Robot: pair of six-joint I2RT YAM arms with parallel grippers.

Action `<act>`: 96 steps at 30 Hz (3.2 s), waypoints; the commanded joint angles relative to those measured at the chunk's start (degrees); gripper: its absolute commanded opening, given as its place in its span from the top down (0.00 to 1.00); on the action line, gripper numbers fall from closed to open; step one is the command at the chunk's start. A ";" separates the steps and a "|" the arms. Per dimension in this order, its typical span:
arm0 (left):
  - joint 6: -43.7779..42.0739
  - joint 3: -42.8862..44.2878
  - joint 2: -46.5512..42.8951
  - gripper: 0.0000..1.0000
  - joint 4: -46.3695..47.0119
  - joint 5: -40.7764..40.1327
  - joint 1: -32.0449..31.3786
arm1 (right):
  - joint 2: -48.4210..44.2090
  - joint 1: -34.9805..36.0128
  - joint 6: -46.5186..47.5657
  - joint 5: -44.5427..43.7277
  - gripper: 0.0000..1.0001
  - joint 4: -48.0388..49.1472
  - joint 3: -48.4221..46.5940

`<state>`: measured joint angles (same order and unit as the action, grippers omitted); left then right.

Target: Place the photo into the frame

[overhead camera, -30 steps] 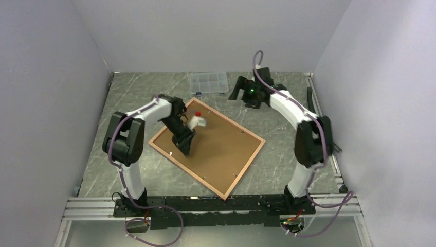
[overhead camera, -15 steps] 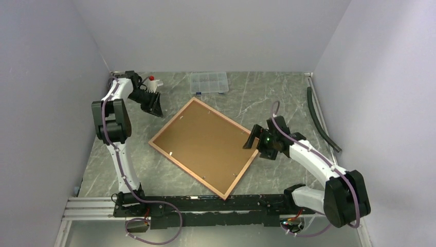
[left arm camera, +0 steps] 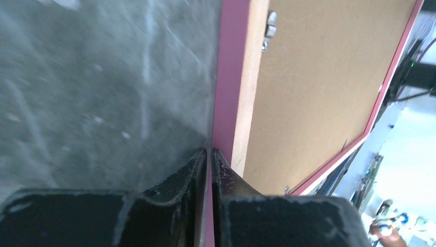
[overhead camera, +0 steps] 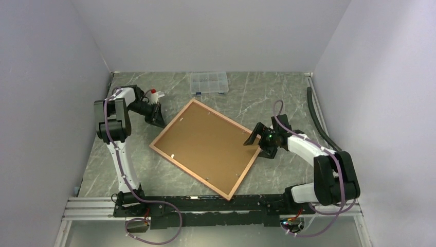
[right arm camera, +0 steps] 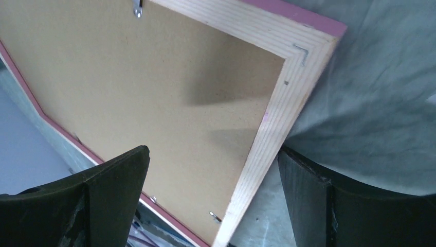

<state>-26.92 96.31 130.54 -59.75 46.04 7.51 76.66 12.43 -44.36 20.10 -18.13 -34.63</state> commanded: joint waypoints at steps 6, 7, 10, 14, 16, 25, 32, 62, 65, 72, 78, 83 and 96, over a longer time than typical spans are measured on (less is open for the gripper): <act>-13.98 -15.28 -10.49 0.85 -6.99 -0.62 -2.68 | 7.41 -5.25 5.27 2.18 0.00 3.64 -11.90; -14.47 -16.43 -11.13 0.85 -6.80 -0.97 -2.93 | 8.47 -5.49 5.45 2.30 0.00 3.86 -12.79; -14.42 -18.93 -12.25 0.83 -6.48 -0.91 -3.64 | 11.44 -6.09 6.04 1.60 0.00 3.20 -15.76; -13.38 -19.10 -13.25 0.81 -6.97 0.78 -4.04 | 12.06 -7.53 7.17 -3.77 0.00 -0.77 -19.53; -13.08 -18.52 -13.88 0.81 -8.14 0.60 -3.88 | 9.53 -7.45 7.48 -8.21 0.00 -3.27 -20.52; -11.10 -12.13 -12.87 0.67 -11.32 5.69 1.54 | 0.89 4.40 2.76 -10.45 0.00 1.66 -18.97; -7.08 -14.49 -9.91 0.55 -6.29 9.64 -1.59 | 12.24 18.05 -2.62 -7.06 0.04 10.18 -24.97; -1.75 -17.19 -12.08 0.51 2.75 7.83 0.37 | 47.45 32.27 -9.16 1.62 0.14 20.10 -52.69; -1.70 -18.09 -10.00 0.53 3.77 8.51 0.18 | 48.64 32.22 -9.38 2.04 0.14 20.43 -53.54; -1.91 -19.42 -7.89 0.74 4.85 8.77 -0.07 | 51.45 32.23 -10.81 2.75 0.16 21.84 -54.67; -1.80 -20.21 -7.50 0.82 5.41 8.86 -0.57 | 53.76 32.27 -11.73 3.33 0.18 22.43 -56.08; -1.57 -20.04 -7.07 0.85 5.42 8.36 -0.64 | 55.17 32.28 -12.21 3.70 0.20 21.88 -57.48; -1.23 -20.33 -7.17 0.90 5.82 8.17 -0.69 | 56.77 33.27 -13.30 4.24 0.22 20.03 -59.06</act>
<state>-27.49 77.06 122.41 -56.23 55.75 7.70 131.26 44.86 -57.71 24.71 4.16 -92.20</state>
